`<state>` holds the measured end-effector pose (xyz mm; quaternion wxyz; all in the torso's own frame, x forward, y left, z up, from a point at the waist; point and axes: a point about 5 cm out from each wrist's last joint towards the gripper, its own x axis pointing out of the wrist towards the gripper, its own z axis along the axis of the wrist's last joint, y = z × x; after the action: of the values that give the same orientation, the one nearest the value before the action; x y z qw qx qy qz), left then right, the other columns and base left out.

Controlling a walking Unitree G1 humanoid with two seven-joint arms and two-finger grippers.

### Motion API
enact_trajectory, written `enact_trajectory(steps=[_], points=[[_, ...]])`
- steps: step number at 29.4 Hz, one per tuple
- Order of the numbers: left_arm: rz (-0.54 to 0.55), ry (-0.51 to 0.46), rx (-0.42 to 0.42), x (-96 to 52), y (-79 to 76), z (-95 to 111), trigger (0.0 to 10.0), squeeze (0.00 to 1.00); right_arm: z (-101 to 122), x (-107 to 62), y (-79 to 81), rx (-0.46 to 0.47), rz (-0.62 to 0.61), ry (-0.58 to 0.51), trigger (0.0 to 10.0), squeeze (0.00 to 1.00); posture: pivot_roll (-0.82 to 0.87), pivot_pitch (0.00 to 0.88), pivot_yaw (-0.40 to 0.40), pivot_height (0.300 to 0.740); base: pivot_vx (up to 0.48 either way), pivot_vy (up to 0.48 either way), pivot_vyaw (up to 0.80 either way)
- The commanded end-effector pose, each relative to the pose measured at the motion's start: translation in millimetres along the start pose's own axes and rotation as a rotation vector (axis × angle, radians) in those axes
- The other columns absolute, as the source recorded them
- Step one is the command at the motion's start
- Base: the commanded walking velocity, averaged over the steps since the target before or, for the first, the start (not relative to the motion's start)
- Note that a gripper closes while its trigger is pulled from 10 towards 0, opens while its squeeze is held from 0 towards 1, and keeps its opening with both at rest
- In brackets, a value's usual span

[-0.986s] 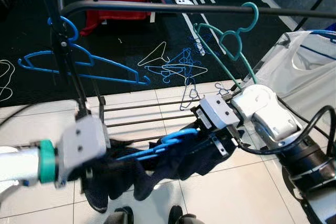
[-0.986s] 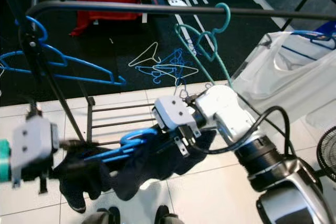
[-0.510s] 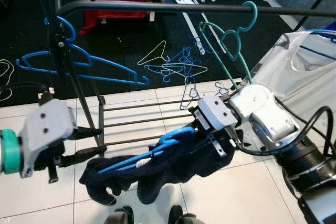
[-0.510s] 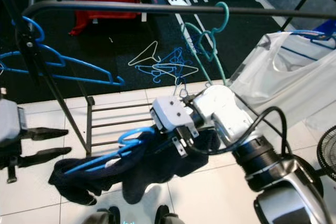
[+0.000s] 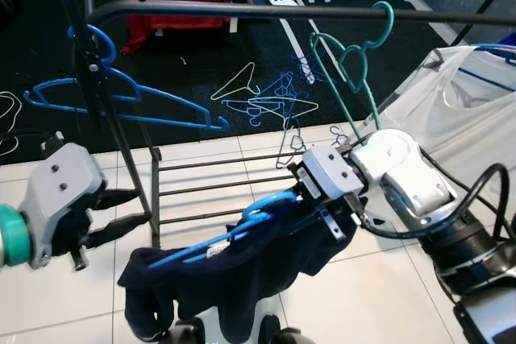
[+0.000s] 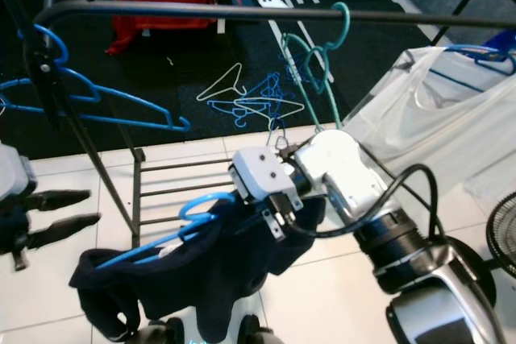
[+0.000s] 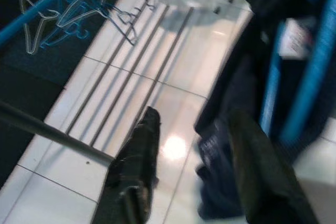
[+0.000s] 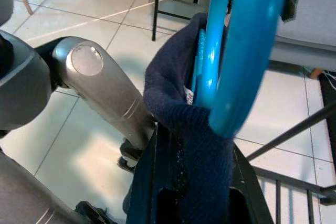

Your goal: Hang hanger

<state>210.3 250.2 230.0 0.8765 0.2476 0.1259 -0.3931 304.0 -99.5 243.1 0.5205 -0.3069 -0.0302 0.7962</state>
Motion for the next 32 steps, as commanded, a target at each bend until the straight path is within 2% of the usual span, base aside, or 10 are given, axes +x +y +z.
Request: enact_trajectory(steps=[1, 3, 5, 8, 12, 20, 21, 22, 23, 32], points=[[-0.088, 0.039, -0.001, -6.2, -10.9, -2, 10.0, 1.00, 3, -3.4, -1.3, -0.030, -0.011, -0.006, 0.0, 0.00, 0.14, 0.164, 0.002, 0.740, 0.000, 0.000, 0.00], [-0.088, 0.039, -0.001, -6.2, -10.9, -2, 10.0, 1.00, 3, -3.4, -1.3, -0.030, -0.011, -0.006, 0.0, 0.00, 0.14, 0.164, 0.002, 0.740, 0.000, 0.000, 0.00], [-0.142, 0.076, -0.016, -3.2, -24.3, -10, 10.0, 1.00, 4, -3.3, -3.9, -0.037, -0.020, -0.010, 0.0, 0.00, 0.14, 0.164, -0.002, 0.740, 0.000, 0.000, 0.00], [-0.142, 0.076, -0.016, -3.2, -24.3, -10, 10.0, 1.00, 4, -3.3, -3.9, -0.037, -0.020, -0.010, 0.0, 0.00, 0.14, 0.164, -0.002, 0.740, 0.000, 0.000, 0.00], [-0.132, 0.029, -0.081, 16.4, -37.6, -16, 10.0, 1.00, 9, -2.5, -8.4, -0.054, -0.027, -0.019, 0.0, 0.00, 0.13, 0.167, -0.001, 0.740, 0.000, 0.000, 0.00], [-0.130, 0.036, -0.103, 19.0, -43.5, -22, 10.0, 1.00, 10, -4.9, -9.5, -0.058, -0.032, -0.018, 0.0, 0.00, 0.12, 0.171, -0.002, 0.740, 0.000, 0.000, 0.00], [-0.124, 0.041, -0.112, 19.6, -43.8, -24, 10.0, 0.78, 11, -5.7, -10.4, -0.060, -0.036, -0.018, 0.0, 0.00, 0.12, 0.171, -0.003, 0.740, 0.000, 0.000, 0.00], [-0.124, 0.041, -0.112, 19.6, -43.8, -24, 10.0, 0.78, 11, -5.7, -10.4, -0.060, -0.036, -0.018, 0.0, 0.00, 0.12, 0.171, -0.003, 0.740, 0.000, 0.000, 0.00], [-0.109, 0.042, -0.135, 21.9, -43.7, -25, 10.0, 0.00, 12, -6.1, -11.5, -0.062, -0.040, -0.022, 0.0, 0.00, 0.12, 0.170, -0.005, 0.740, 0.000, 0.000, 0.00], [-0.121, 0.001, -0.180, 38.4, -47.2, -20, 10.0, 0.00, 16, -3.7, -14.1, -0.074, -0.033, -0.035, 0.0, 0.00, 0.12, 0.170, -0.007, 0.740, 0.000, 0.000, 0.00]])
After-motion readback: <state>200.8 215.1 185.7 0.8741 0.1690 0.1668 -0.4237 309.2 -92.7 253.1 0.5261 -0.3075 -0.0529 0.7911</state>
